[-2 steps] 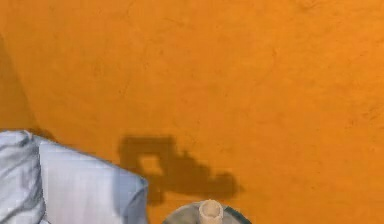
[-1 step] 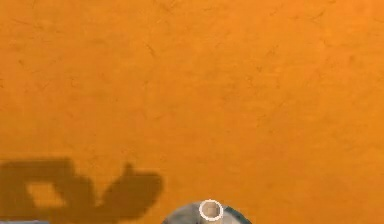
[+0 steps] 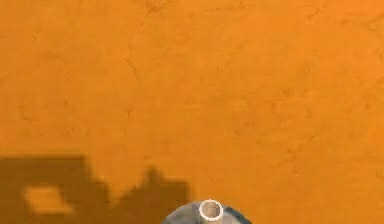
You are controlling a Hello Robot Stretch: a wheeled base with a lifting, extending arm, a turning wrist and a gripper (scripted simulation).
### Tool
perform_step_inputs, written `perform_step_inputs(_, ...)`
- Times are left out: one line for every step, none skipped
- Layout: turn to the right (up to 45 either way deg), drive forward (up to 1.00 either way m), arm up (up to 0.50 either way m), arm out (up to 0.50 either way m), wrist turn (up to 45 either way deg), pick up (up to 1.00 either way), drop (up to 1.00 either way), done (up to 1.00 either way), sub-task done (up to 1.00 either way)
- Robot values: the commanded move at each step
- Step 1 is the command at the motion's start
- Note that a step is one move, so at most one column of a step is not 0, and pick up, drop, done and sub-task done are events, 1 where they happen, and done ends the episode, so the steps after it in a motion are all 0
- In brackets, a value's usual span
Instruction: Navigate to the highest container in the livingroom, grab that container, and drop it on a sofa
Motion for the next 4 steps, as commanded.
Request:
perform_step_inputs(45.0, 0.00, 0.00, 0.00, 0.0, 0.00, 0.00, 0.00, 0.00)
perform_step_inputs(45.0, 0.00, 0.00, 0.00, 0.0, 0.00, 0.00, 0.00, 0.00)
perform_step_inputs(33.0, 0.00, 0.00, 0.00, 0.0, 0.00, 0.00, 0.00, 0.00)
perform_step_inputs(0.0, 0.10, 0.00, 0.00, 0.0, 0.00, 0.00, 0.00, 0.00)
